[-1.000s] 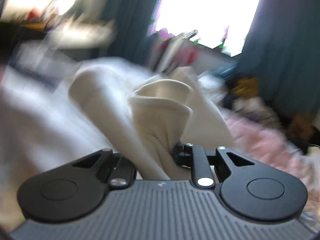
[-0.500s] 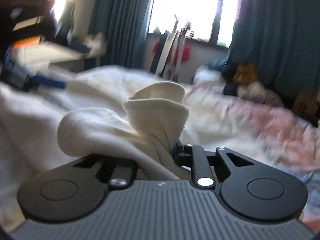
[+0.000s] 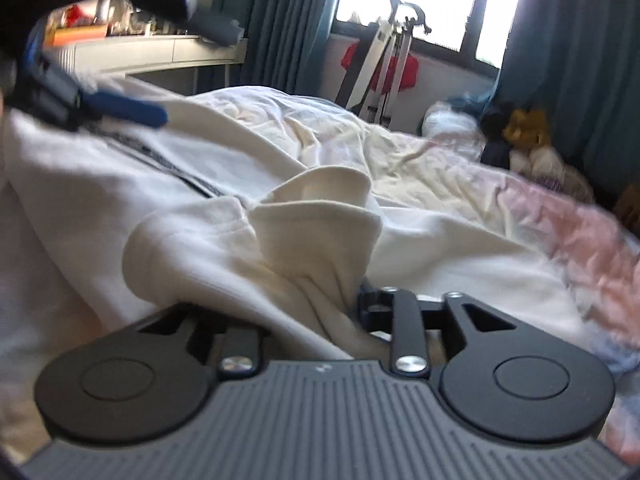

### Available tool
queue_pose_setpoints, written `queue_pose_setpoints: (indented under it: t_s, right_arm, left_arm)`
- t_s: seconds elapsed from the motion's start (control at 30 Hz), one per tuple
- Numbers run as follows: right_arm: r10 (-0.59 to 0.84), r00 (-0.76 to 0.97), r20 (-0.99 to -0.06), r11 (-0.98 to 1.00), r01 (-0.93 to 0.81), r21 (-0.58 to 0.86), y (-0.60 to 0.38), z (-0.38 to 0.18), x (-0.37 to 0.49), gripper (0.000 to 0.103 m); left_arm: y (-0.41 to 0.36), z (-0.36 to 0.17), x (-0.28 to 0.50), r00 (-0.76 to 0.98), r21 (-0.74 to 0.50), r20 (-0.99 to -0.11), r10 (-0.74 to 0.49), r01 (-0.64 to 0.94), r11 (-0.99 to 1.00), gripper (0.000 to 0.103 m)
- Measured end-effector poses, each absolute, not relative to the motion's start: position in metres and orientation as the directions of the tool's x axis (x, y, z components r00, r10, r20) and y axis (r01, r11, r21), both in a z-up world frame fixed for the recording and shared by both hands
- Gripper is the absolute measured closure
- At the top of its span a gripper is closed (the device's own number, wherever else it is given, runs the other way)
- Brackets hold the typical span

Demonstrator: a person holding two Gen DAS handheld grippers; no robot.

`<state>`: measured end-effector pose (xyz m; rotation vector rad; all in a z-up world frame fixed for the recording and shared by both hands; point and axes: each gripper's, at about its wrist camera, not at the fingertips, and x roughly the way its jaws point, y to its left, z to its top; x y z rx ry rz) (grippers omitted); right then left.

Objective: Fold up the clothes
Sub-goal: 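Open the right gripper to release the pant leg, then grasp the pants fabric near the striped tape with the left gripper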

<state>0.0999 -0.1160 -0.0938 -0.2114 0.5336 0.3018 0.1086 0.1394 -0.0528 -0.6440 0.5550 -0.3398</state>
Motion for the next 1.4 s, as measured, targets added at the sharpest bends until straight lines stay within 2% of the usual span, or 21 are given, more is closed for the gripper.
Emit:
queue_pose_setpoints:
  t_s: [0.03, 0.07, 0.1, 0.2, 0.37, 0.47, 0.57, 0.63, 0.7, 0.83, 0.87, 0.9, 0.93, 1.0, 1.07, 1.1, 1.2, 1.33, 1.4]
  right_arm:
    - [0.239, 0.809, -0.537, 0.938, -0.336, -0.09, -0.119, -0.089, 0.099, 0.052]
    - [0.26, 0.795, -0.547, 0.94, -0.338, -0.044, -0.122, -0.085, 0.095, 0.037]
    - [0.282, 0.781, -0.557, 0.941, -0.338, 0.002, -0.126, -0.081, 0.091, 0.028]
    - [0.34, 0.765, -0.547, 0.93, -0.361, 0.073, -0.135, -0.067, 0.066, 0.027]
    - [0.459, 0.751, -0.474, 0.888, -0.404, 0.22, -0.16, -0.05, 0.06, 0.028]
    - [0.501, 0.723, -0.476, 0.865, -0.403, 0.299, -0.171, -0.051, 0.076, 0.028]
    - [0.537, 0.704, -0.465, 0.838, -0.379, 0.393, -0.181, -0.057, 0.083, 0.028]
    - [0.554, 0.689, -0.468, 0.826, -0.385, 0.411, -0.179, -0.062, 0.088, 0.031]
    - [0.57, 0.676, -0.467, 0.818, -0.412, 0.401, -0.172, -0.066, 0.09, 0.035]
    - [0.589, 0.665, -0.459, 0.805, -0.434, 0.404, -0.158, -0.073, 0.095, 0.037]
    - [0.575, 0.681, -0.455, 0.816, -0.433, 0.383, -0.156, -0.072, 0.094, 0.045]
    - [0.55, 0.698, -0.459, 0.834, -0.421, 0.358, -0.154, -0.072, 0.093, 0.055]
    - [0.542, 0.704, -0.458, 0.838, -0.412, 0.359, -0.155, -0.072, 0.093, 0.056]
    - [0.551, 0.697, -0.458, 0.828, -0.391, 0.401, -0.159, -0.073, 0.094, 0.07]
    - [0.544, 0.702, -0.46, 0.831, -0.376, 0.409, -0.163, -0.073, 0.092, 0.075]
    - [0.537, 0.708, -0.459, 0.836, -0.374, 0.401, -0.163, -0.072, 0.09, 0.078]
    - [0.511, 0.734, -0.447, 0.857, -0.393, 0.335, -0.159, -0.063, 0.08, 0.08]
    - [0.483, 0.787, -0.384, 0.875, -0.426, 0.228, -0.149, -0.047, 0.062, 0.08]
    - [0.491, 0.792, -0.363, 0.87, -0.426, 0.246, -0.151, -0.041, 0.057, 0.08]
  left_arm:
    - [0.138, -0.053, 0.109, 0.797, -0.645, -0.379, -0.47, 0.136, 0.752, 0.024]
    - [0.136, -0.053, 0.111, 0.79, -0.646, -0.379, -0.482, 0.147, 0.749, 0.024]
    - [0.133, -0.053, 0.112, 0.783, -0.647, -0.377, -0.495, 0.159, 0.745, 0.024]
    - [0.124, -0.05, 0.125, 0.758, -0.638, -0.391, -0.522, 0.186, 0.747, 0.024]
    - [0.103, -0.044, 0.162, 0.693, -0.608, -0.442, -0.57, 0.236, 0.758, 0.024]
    - [0.09, -0.05, 0.192, 0.655, -0.602, -0.504, -0.562, 0.201, 0.773, 0.025]
    - [0.085, -0.063, 0.224, 0.628, -0.639, -0.515, -0.584, 0.173, 0.75, 0.027]
    - [0.081, -0.073, 0.243, 0.604, -0.651, -0.525, -0.6, 0.168, 0.74, 0.029]
    - [0.078, -0.083, 0.254, 0.581, -0.648, -0.533, -0.616, 0.188, 0.738, 0.035]
    - [0.078, -0.102, 0.267, 0.533, -0.673, -0.536, -0.655, 0.198, 0.712, 0.042]
    - [0.077, -0.105, 0.269, 0.527, -0.679, -0.533, -0.662, 0.201, 0.706, 0.043]
    - [0.076, -0.108, 0.271, 0.521, -0.682, -0.531, -0.669, 0.206, 0.702, 0.048]
    - [0.073, -0.11, 0.272, 0.513, -0.674, -0.536, -0.67, 0.217, 0.706, 0.053]
    - [0.064, -0.114, 0.273, 0.502, -0.644, -0.56, -0.659, 0.238, 0.727, 0.074]
    - [0.057, -0.116, 0.273, 0.503, -0.608, -0.586, -0.636, 0.246, 0.755, 0.094]
    - [0.055, -0.115, 0.27, 0.517, -0.586, -0.59, -0.62, 0.254, 0.77, 0.098]
    - [0.056, -0.102, 0.261, 0.574, -0.568, -0.557, -0.6, 0.263, 0.78, 0.098]
    - [0.056, -0.073, 0.247, 0.637, -0.552, -0.483, -0.601, 0.311, 0.774, 0.098]
    - [0.054, -0.058, 0.245, 0.654, -0.542, -0.46, -0.601, 0.329, 0.773, 0.098]
